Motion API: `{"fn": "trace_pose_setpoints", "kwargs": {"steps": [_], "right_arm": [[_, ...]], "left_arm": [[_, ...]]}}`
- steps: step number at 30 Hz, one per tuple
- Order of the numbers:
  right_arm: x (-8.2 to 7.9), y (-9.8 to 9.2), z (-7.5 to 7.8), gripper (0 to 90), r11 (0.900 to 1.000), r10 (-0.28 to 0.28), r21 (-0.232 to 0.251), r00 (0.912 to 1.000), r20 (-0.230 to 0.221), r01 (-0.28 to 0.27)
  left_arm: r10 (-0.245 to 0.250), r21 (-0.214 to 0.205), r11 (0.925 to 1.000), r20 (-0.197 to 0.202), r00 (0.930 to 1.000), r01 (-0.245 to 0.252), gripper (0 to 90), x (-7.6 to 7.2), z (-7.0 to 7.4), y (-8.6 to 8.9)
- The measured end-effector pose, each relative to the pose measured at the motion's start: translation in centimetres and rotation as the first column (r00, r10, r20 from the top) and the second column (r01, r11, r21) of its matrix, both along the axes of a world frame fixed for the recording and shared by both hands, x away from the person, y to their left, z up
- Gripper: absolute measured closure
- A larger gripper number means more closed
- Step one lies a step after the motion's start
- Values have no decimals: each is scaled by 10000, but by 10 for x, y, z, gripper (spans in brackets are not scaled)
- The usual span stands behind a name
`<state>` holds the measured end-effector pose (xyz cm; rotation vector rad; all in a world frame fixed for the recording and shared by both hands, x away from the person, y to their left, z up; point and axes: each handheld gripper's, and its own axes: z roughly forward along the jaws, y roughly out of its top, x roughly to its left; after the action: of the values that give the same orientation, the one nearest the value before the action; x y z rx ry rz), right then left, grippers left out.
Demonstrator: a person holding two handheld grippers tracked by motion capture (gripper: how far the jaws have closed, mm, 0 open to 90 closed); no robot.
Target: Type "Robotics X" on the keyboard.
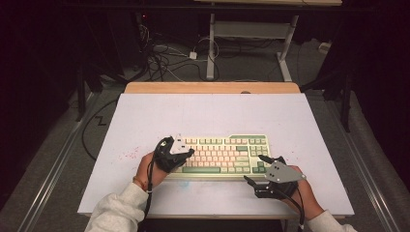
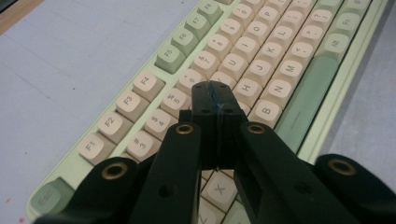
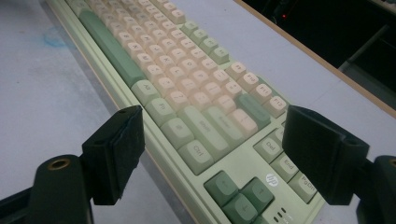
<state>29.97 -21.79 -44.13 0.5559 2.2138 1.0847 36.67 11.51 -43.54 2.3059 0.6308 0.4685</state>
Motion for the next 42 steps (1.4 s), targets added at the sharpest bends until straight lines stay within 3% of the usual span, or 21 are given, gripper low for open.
{"fn": "trace_pose_setpoints", "kwargs": {"steps": [12, 24, 28, 34, 42], "right_arm": [[0, 2, -2, 216, 10000, 62, -64, 10000, -75, -63], [-1, 3, -5, 218, 9997, 164, -199, 9997, -183, -168], [-1, 3, -5, 219, 9994, 195, -265, 9995, -238, -201], [-1, 3, -4, 219, 9995, 206, -229, 9996, -168, -210], [-1, 2, -3, 220, 9997, 173, -178, 9997, -153, -175]], "left_arm": [[-116, 410, 9991, -232, 9997, 126, 879, 13, -6, -16], [-52, 791, 9968, -331, 9994, 78, 879, 22, -11, -22], [-86, 929, 9956, -581, 9983, 140, 880, 23, -13, -23], [-117, 933, 9955, -231, 9997, 138, 879, 20, -9, -23], [-120, 642, 9979, 52, 9999, 116, 878, 17, -5, -18]]}}
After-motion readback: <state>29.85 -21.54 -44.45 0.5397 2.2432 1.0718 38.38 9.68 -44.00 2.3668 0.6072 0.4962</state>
